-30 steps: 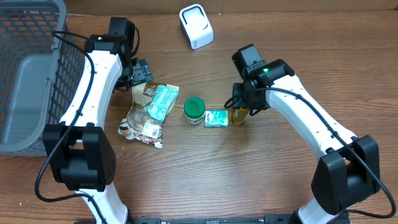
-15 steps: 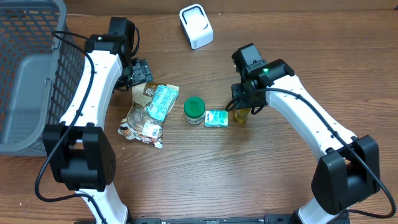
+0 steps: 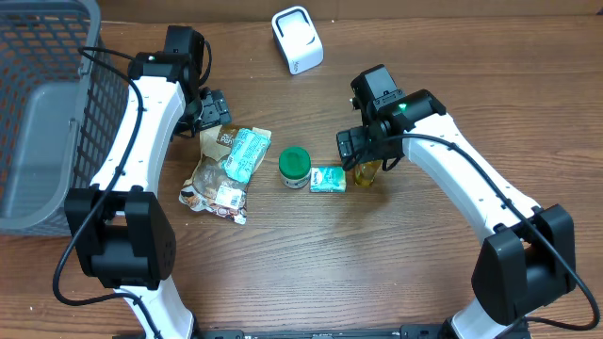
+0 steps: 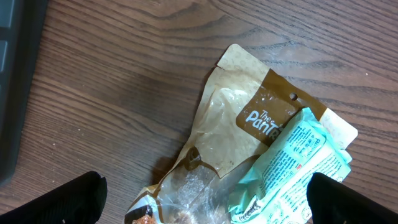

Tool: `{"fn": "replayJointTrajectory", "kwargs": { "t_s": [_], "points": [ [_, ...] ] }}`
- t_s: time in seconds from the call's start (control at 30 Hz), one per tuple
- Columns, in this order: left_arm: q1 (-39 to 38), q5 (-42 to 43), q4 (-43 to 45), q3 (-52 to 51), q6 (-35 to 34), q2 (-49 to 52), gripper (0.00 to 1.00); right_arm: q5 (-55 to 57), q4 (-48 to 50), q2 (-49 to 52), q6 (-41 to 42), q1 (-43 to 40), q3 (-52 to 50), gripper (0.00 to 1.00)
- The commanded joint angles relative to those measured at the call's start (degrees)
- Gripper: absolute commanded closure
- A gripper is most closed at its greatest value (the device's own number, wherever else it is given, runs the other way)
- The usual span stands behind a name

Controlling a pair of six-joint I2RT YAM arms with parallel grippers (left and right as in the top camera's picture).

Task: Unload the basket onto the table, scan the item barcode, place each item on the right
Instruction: 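Lower the right gripper around the Vim bottle and close on it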

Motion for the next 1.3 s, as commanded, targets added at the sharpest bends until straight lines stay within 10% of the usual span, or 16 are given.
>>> {"fn": "replayJointTrajectory", "kwargs": {
  "t_s": [0.0,0.67,0.97,1.27],
  "points": [
    [0.0,-0.7,-0.1,0.7,0.7,0.2,0.0,0.4,0.3,0.0,2.8,0.0,-0.2,0.0],
    [0.0,-0.7,-0.1,0.7,0.7,0.2,0.0,-1.5,-1.6,0.0,9.4,0.0,-0.3,0.01],
    [0.0,-0.7,-0.1,0.7,0.7,0.2,0.0,-1.5,-2.0,0.0,10.3,0.0,-0.3,0.33],
    [0.0,-0.7,-0.1,0.7,0.7,0.2,0.0,-1.5,0.5,0.0,10.3,0.0,-2.9,0.39]
  ]
}}
